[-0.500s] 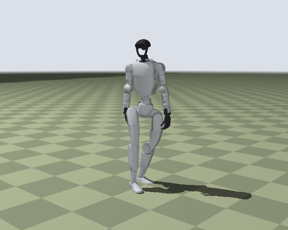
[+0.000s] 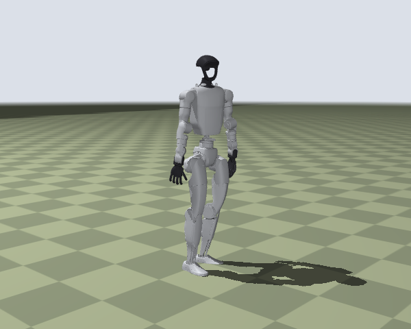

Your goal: In place motions

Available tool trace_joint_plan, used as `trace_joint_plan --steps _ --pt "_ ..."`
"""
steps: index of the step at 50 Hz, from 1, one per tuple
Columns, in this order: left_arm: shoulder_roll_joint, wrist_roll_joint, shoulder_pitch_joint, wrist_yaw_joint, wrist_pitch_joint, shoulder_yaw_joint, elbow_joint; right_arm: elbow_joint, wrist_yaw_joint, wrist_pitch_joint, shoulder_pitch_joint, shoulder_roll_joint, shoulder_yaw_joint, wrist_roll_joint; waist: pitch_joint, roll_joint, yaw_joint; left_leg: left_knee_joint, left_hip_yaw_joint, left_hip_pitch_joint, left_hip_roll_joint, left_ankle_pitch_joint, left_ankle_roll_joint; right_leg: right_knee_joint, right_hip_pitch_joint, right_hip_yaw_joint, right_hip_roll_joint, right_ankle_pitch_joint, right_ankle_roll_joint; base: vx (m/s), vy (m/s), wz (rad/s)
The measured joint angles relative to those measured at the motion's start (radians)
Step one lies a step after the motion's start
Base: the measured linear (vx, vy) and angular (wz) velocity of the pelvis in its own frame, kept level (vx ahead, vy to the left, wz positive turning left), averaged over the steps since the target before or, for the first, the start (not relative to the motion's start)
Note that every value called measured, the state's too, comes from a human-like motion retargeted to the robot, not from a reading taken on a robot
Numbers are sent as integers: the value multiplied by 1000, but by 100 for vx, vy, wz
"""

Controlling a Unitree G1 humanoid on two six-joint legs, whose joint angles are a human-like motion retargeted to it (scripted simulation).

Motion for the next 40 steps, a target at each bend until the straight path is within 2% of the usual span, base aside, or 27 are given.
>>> trace_joint_plan --steps 6,13,22,30,37,40 --pt "11 -34 40 31 -3 50 2 -6 0 11 6 -25 6 -21 11 -41 88 6 -215 -27 -46 56 21 -16 113 -166 -37 -55 -11 10 -4 189" --pt "5 -61 73 44 -1 110 73 -50 -5 -17 21 -12 -14 -7 7 -87 165 -1 -438 -46 -118 123 31 -18 216 -334 -68 -116 -11 12 -2 175" --pt "-9 -86 83 34 -7 142 131 -115 54 -60 2 19 -36 18 1 -150 298 -20 -524 -54 -178 159 15 -9 260 -465 -114 -148 3 4 2 94" --pt "-33 -95 71 39 -14 139 131 -189 103 -113 -40 59 23 -48 2 -154 309 -25 -513 -54 -176 153 15 -13 245 -461 -115 -136 2 -2 -1 -15" --pt "-39 -99 32 61 -1 97 96 -221 135 -142 -36 72 72 -133 17 -142 471 -36 -220 -41 -132 133 55 4 165 -165 -67 -89 -30 -3 -6 -224" --pt "-31 -73 20 85 7 54 78 -212 125 -133 -26 67 79 -143 14 -132 489 -58 -123 -10 -117 112 64 13 125 -56 -38 -63 -38 -5 -8 -191"
